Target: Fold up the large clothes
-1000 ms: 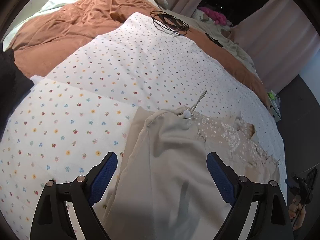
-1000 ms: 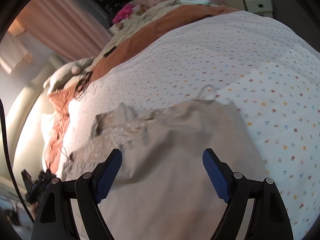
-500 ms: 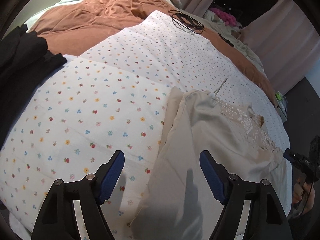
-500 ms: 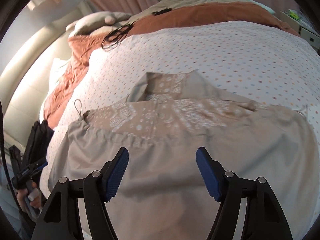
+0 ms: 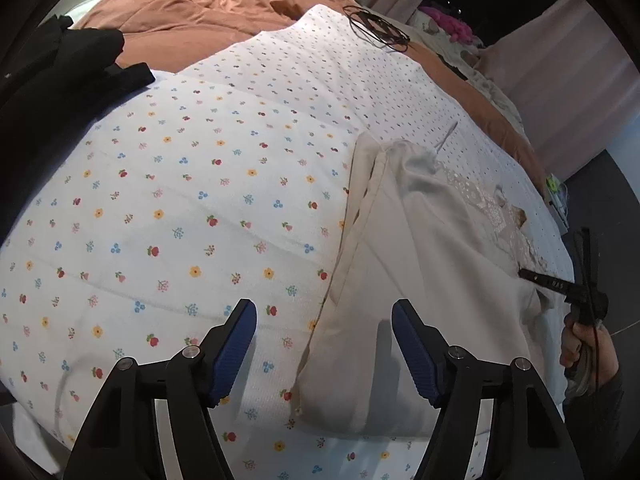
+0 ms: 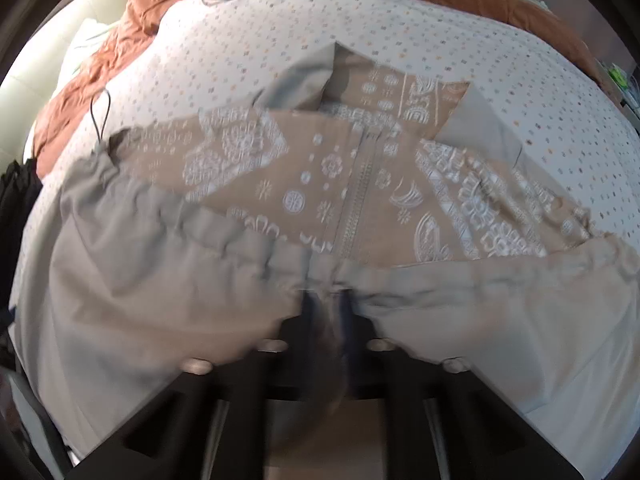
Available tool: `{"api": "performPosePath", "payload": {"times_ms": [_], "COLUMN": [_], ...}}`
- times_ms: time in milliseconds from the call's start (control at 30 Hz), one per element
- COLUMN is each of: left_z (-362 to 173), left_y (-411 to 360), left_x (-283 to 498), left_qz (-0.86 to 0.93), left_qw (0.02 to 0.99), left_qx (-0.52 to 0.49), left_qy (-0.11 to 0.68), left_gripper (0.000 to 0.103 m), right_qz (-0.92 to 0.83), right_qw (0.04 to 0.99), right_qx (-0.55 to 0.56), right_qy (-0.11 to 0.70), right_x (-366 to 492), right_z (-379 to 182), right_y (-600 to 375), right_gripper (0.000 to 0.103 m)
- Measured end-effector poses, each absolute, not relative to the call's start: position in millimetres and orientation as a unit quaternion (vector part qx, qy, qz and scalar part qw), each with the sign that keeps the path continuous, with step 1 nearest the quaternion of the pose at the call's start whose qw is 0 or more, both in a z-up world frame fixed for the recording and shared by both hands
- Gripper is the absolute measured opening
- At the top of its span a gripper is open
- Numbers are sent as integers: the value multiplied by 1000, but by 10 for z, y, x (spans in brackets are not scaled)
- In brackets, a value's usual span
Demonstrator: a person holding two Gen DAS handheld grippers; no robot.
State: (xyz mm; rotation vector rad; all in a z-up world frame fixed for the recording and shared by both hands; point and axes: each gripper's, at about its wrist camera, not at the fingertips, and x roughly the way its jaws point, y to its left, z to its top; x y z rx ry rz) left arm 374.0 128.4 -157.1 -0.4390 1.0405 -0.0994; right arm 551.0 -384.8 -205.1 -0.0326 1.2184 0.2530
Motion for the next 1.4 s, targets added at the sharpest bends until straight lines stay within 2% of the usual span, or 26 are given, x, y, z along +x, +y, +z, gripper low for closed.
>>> {"api": "performPosePath", "payload": {"times_ms": [167, 233, 333, 567, 733, 833, 933, 1000, 1033, 1267, 1400], "left_z": [-1609, -1648, -1721, -1794, -1839, -1851, -1859, -1854, -1848, -1723, -1668], "left_y": [1203, 1180, 1164, 1162, 1221, 1256, 1274, 1283, 1292, 1407, 1488], "left_x": [3715, 3718, 3722, 3730, 3762, 3821, 3872, 3876, 3868, 3679, 3510], "left_qz": [-48, -45, -39, -24, -8, -3, 4, 6, 5, -16, -24], "left_qw": [843, 839, 833, 831, 831, 833, 838, 839, 839, 837, 831], "left_qx": [-200, -199, -198, -193, -199, -199, -193, -195, -198, -233, -254], "left_qy": [497, 504, 514, 521, 519, 516, 510, 508, 507, 495, 494], "left_gripper": [64, 57, 52, 51, 38, 29, 26, 25, 25, 27, 36], "right_qz": [120, 120, 118, 98, 81, 68, 60, 64, 70, 150, 177], "right_qw": [842, 852, 862, 855, 840, 838, 830, 833, 838, 834, 822], "right_qx": [13, 18, 10, 6, -2, -11, -19, -13, -10, -4, -3], "right_qy": [526, 509, 493, 509, 536, 541, 555, 549, 541, 531, 541], "right_x": [5585, 5609, 5662, 5862, 5969, 5973, 5953, 5885, 5847, 5649, 5633], "right_z": [-1643, -1465, -1315, -1644, -2084, -2106, -2023, -1903, -1830, -1523, -1578], "right_y": [-4029, -4051, -4005, -3955, -3900, -3853, -3812, -3790, -3778, -3294, -2953], "right_gripper": [3, 3, 3, 2, 3, 3, 11, 37, 40, 43, 43]}}
